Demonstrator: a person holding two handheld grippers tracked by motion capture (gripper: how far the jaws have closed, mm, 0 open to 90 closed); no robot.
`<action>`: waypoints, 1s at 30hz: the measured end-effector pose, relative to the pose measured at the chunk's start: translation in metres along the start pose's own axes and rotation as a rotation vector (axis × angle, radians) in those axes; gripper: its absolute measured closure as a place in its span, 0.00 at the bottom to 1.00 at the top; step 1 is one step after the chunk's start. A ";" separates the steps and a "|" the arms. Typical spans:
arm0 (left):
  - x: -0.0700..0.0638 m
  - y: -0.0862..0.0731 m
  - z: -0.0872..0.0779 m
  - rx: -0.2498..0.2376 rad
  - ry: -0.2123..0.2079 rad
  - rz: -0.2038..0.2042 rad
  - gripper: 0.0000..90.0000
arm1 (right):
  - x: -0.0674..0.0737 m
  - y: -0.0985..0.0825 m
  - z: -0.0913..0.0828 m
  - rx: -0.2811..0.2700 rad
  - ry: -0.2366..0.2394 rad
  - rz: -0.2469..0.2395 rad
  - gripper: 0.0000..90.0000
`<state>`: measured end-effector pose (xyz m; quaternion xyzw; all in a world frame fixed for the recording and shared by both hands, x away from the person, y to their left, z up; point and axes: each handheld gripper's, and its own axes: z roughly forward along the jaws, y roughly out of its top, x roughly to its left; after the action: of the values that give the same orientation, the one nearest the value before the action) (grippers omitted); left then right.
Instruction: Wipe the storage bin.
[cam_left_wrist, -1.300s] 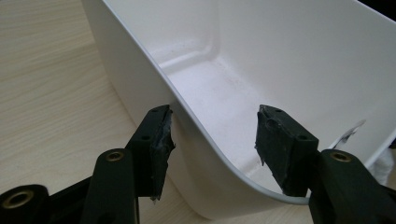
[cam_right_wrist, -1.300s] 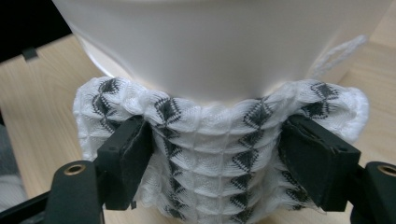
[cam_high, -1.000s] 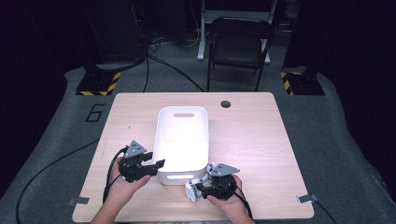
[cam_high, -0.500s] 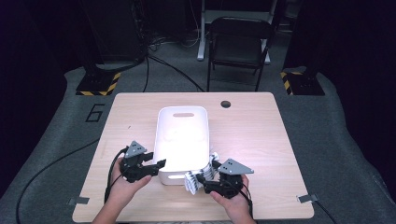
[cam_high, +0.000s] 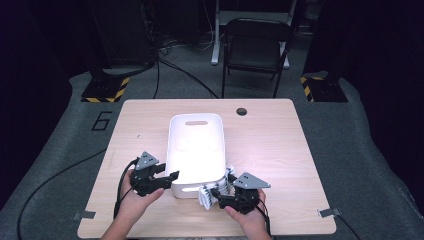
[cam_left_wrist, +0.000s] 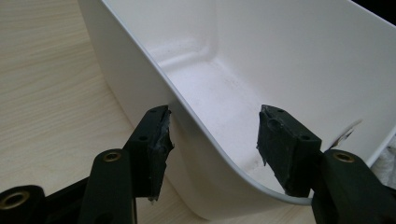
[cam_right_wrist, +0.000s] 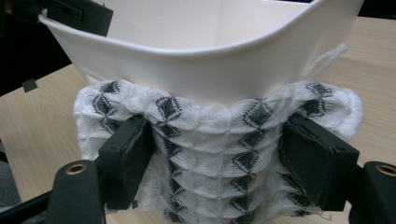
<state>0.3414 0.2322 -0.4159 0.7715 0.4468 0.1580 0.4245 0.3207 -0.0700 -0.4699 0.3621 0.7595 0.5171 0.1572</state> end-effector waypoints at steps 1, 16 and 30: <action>0.000 0.000 0.000 -0.001 0.001 -0.002 0.49 | -0.001 0.000 0.000 0.009 0.000 -0.004 0.32; 0.005 0.004 -0.004 -0.003 0.008 0.016 0.47 | -0.010 0.006 -0.019 -0.061 0.031 0.019 0.77; -0.002 0.008 -0.007 -0.008 -0.084 0.042 0.49 | -0.014 0.010 -0.031 -0.116 -0.010 0.059 0.76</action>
<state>0.3402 0.2322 -0.4045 0.7849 0.4119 0.1360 0.4425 0.3151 -0.0983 -0.4502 0.3773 0.7163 0.5630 0.1662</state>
